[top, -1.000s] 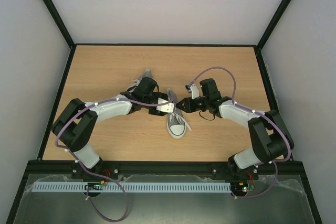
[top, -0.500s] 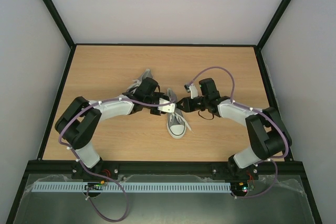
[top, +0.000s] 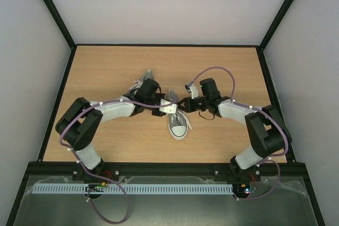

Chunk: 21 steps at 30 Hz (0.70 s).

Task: Tie the shoes
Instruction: Cross the shoelace with the shoelace.

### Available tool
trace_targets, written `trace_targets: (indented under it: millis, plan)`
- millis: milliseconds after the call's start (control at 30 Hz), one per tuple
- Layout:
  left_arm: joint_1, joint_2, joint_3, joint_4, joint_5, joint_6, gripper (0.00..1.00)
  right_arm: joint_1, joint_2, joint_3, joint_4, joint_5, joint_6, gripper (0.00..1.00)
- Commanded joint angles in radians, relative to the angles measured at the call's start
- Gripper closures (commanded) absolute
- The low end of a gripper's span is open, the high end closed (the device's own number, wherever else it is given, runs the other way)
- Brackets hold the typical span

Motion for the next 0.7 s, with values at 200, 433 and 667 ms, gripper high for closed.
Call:
trace_targets:
  millis: [200, 433, 667]
  plan:
    - [0.016, -0.014, 0.009, 0.034, 0.014, -0.133, 0.97, 0.007, -0.038, -0.002, -0.034, 0.021, -0.039, 0.99]
    - [0.027, -0.027, -0.003, 0.064, -0.015, -0.262, 0.97, 0.007, -0.101, -0.033, -0.066, 0.017, -0.029, 0.99]
    - [0.033, -0.03, -0.011, 0.067, -0.027, -0.255, 0.97, 0.008, -0.153, -0.049, -0.135, 0.02, -0.053, 0.99]
